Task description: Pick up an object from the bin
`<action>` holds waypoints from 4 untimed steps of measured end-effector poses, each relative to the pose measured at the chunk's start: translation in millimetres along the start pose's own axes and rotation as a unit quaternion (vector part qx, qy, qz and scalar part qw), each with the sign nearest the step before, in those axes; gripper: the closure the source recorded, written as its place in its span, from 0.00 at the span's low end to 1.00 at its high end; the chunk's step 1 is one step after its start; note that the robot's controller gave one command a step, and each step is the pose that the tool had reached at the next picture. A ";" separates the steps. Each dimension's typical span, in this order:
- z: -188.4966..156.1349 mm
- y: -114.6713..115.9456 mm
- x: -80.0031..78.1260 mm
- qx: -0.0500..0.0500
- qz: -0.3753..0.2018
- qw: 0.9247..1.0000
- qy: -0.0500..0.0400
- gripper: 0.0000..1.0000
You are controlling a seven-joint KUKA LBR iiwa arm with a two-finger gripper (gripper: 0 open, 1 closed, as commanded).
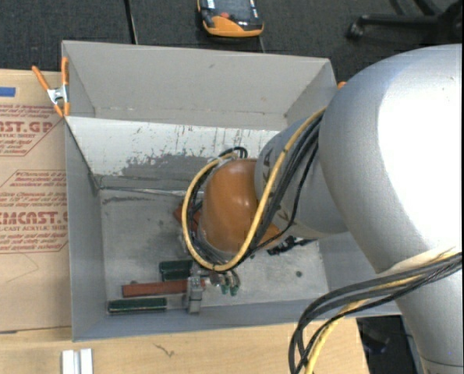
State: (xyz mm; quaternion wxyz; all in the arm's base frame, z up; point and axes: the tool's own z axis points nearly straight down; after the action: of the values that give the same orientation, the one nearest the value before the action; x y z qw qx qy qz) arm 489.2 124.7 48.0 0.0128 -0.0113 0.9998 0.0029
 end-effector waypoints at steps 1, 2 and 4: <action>-27.2 -1.0 4.3 0.002 0.004 1.000 0.009 0.00; -22.9 15.3 5.8 0.004 0.109 0.994 0.011 0.00; -26.2 -0.7 4.9 0.003 0.004 1.000 0.014 1.00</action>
Offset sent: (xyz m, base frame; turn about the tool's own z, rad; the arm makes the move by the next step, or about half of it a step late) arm -0.0080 0.0230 0.0220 0.2971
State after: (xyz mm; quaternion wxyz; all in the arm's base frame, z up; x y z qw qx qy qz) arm 483.6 123.7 74.1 -0.0008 -0.0071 1.0000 0.0000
